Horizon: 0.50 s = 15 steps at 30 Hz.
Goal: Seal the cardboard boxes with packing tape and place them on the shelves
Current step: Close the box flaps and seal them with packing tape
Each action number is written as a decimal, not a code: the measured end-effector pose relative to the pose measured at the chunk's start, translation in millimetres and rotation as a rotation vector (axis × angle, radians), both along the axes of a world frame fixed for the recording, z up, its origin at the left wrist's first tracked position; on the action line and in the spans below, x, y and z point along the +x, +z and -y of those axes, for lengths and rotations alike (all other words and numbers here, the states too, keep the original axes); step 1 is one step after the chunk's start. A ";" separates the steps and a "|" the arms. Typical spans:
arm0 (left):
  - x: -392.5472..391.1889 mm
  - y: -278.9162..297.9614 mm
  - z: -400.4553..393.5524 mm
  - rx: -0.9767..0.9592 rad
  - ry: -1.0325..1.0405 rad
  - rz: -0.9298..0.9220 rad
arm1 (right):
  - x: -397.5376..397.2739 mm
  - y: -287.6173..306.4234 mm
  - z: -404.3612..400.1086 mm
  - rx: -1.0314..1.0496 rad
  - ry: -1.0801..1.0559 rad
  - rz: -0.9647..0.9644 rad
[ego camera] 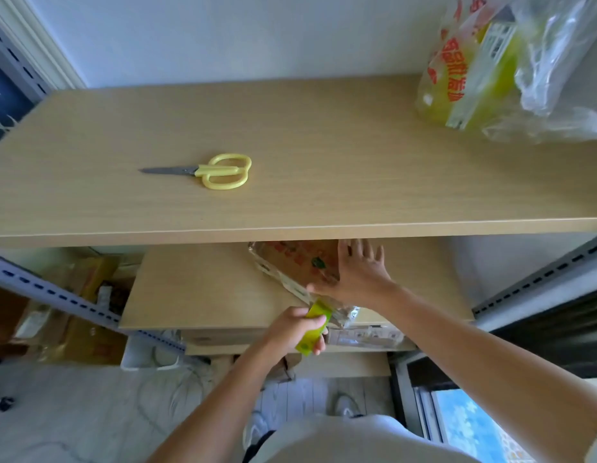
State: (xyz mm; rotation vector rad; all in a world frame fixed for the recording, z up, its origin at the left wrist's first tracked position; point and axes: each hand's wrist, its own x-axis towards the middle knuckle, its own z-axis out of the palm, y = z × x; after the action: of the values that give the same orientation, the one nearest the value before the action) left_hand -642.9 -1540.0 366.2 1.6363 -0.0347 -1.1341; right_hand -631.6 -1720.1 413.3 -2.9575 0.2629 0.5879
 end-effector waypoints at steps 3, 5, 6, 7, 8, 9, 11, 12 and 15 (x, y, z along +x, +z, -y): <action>5.2 7.0 0.7 -0.036 -0.032 -0.025 | 4.1 2.3 -3.4 -0.052 -0.020 -0.127; 3.8 8.7 -1.7 -0.057 -0.040 -0.041 | 6.7 4.2 -6.1 -0.065 -0.022 -0.116; 3.2 8.0 -2.9 -0.057 -0.047 -0.034 | 6.9 4.3 -9.2 -0.081 -0.003 -0.114; 2.7 8.2 -3.9 -0.053 -0.050 -0.026 | 5.8 2.3 -12.3 -0.099 0.023 -0.118; 3.1 8.1 -4.8 -0.050 -0.048 -0.023 | 4.2 -0.7 -15.2 -0.112 0.047 -0.121; 3.9 8.8 -5.9 -0.043 -0.050 -0.023 | 3.0 -1.4 -16.7 -0.117 0.058 -0.116; 3.3 13.0 -9.0 -0.046 -0.080 -0.007 | 6.1 -0.6 -11.7 -0.088 0.043 -0.081; 2.2 15.8 -11.6 -0.054 -0.106 0.016 | 8.7 3.4 -6.1 -0.048 0.019 -0.066; -4.2 31.5 -19.6 -0.193 -0.094 0.079 | 21.8 8.8 26.7 0.368 -0.154 -0.073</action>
State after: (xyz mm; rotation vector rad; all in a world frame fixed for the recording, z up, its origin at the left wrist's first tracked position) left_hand -647.1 -1520.3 397.7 1.5191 -0.2671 -1.1009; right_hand -609.7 -1746.8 422.1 -2.5409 0.3443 0.6462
